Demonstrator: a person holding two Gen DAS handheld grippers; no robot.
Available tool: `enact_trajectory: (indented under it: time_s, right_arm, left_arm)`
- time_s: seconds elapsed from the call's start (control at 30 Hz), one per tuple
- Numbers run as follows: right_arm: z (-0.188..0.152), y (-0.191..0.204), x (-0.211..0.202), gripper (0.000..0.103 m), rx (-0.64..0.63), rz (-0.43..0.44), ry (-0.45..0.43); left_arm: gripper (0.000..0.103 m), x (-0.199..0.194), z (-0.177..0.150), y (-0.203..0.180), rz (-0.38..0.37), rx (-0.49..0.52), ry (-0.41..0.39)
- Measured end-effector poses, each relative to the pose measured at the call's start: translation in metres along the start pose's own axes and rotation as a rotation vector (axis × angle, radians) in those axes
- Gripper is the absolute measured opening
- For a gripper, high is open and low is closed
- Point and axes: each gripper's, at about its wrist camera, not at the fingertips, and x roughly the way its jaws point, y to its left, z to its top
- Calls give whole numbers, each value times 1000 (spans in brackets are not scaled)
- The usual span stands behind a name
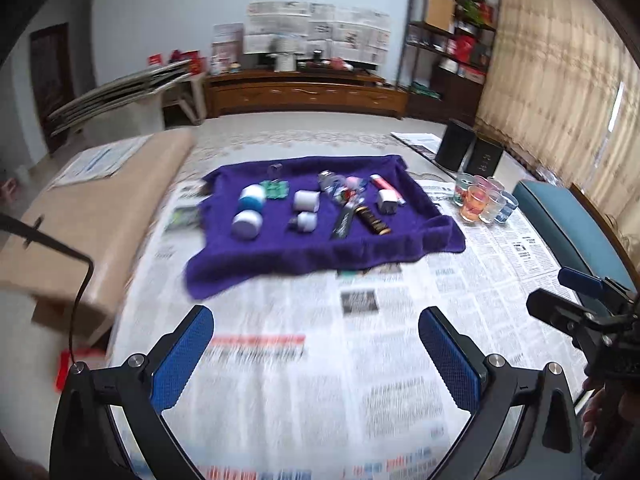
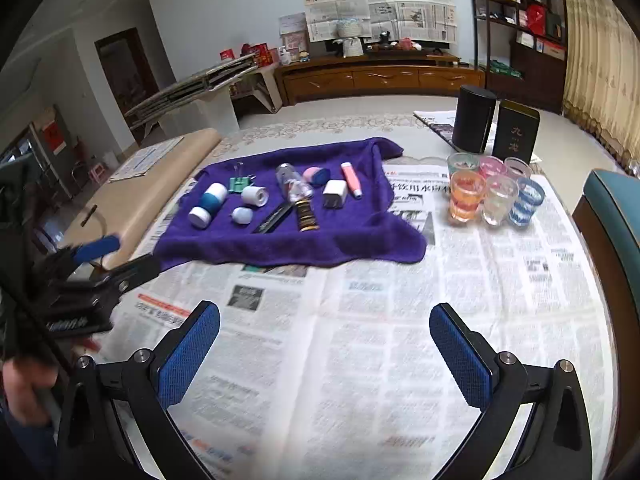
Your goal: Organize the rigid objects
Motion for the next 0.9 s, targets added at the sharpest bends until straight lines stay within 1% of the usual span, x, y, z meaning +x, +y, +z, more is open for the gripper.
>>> enact_trajectory:
  time_s: [0.13, 0.27, 0.33, 0.4, 0.5, 0.63, 0.77, 0.9]
  right_arm:
    - [-16, 17, -22, 103, 0, -19, -19]
    - [-34, 30, -42, 103, 16, -37, -19]
    - [-44, 35, -52, 103, 28, -45, -13]
    - [-52, 38, -61, 103, 39, -53, -15]
    - [-64, 41, -72, 103, 48, -72, -12]
    - [-77, 45, -86, 103, 42, -105, -14]
    - [-86, 46, -100, 103, 48, -124, -20]
    - [-95, 44, -116, 103, 65, -145, -27]
  left_arm:
    - [103, -24, -25, 12, 41, -53, 14]
    - [103, -45, -46, 23, 23, -108, 28]
    - [103, -52, -56, 24, 26, -108, 37]
    - [103, -58, -62, 24, 52, -93, 41]
    - [103, -73, -70, 22, 63, -82, 28]
    - [103, -91, -76, 18, 66, -79, 23]
    - [103, -104, -79, 12, 107, -54, 21]
    - [103, -120, -83, 8, 140, -53, 11]
